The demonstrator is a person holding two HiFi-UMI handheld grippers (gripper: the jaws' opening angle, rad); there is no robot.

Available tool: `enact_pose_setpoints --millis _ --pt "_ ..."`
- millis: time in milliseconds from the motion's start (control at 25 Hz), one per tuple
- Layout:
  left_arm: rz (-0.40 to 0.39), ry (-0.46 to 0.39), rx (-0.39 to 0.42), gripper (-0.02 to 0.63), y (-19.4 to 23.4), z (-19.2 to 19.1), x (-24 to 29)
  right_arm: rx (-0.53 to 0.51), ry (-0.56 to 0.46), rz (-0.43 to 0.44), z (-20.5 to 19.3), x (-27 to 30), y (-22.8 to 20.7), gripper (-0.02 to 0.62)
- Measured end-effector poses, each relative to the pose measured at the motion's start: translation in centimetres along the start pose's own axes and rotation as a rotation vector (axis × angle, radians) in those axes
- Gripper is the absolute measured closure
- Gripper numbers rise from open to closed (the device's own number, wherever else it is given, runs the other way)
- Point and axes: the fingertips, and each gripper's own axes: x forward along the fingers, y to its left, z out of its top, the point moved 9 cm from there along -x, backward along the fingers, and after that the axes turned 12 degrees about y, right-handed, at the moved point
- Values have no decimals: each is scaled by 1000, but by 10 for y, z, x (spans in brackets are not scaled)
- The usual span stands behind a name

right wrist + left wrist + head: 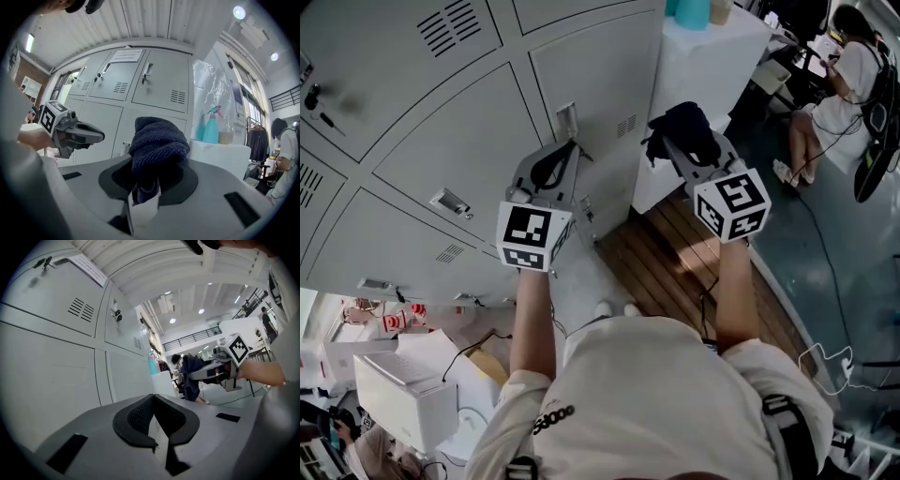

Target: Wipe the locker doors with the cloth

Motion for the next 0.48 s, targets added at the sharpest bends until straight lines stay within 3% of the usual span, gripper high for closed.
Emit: enact_pose_setpoints --millis 480 --pt "-6 6 -4 588 4 -8 3 -14 10 48 -6 14 19 505"
